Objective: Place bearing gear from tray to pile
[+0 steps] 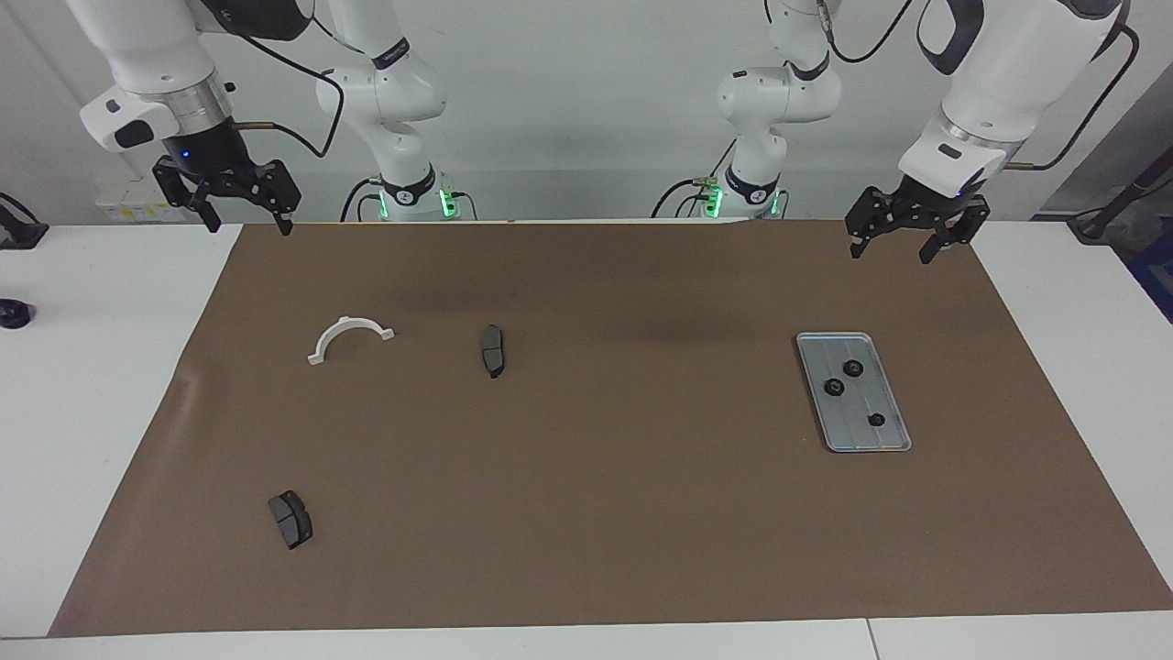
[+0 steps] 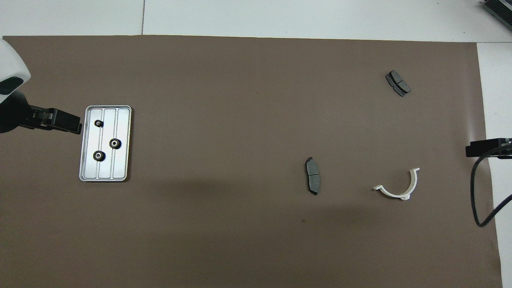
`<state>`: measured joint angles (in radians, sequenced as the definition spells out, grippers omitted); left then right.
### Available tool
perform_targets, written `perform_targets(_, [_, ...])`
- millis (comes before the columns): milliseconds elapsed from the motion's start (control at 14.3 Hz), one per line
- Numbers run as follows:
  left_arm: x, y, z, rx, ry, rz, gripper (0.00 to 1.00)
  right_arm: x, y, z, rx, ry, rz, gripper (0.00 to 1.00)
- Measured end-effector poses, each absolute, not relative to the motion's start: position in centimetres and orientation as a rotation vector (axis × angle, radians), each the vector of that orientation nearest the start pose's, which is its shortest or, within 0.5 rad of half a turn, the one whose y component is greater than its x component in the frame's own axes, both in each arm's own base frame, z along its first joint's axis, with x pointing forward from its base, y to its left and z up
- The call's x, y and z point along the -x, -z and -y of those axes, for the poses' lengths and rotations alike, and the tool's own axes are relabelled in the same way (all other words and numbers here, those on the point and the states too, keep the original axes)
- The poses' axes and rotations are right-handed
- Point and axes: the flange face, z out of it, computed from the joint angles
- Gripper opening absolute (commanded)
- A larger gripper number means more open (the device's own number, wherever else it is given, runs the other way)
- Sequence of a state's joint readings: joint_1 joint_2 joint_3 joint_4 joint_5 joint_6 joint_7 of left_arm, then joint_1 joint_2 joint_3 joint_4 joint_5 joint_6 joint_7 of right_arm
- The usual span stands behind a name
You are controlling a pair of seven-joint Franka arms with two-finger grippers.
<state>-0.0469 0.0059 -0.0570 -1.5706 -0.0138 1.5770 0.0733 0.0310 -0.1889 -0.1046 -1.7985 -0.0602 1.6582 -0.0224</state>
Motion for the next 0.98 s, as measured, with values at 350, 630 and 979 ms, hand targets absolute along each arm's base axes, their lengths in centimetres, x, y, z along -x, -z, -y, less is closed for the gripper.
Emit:
perform_targets(350, [-55.3, -62.1, 5.9, 3.143, 0.003, -0.28, 1.0, -50.0, -62.3, 4.8, 3.183, 0.073, -0.073, 1.0])
perform_targets(630, [-55.7, -59.9, 5.6, 3.142, 0.099, -0.268, 1.0, -50.0, -62.3, 4.8, 3.183, 0.073, -0.073, 1.0])
perform_targets(979, [-59.2, -52.3, 1.5, 3.144, 0.195, -0.144, 1.0, -50.0, -62.4, 4.8, 3.183, 0.074, -0.073, 1.0])
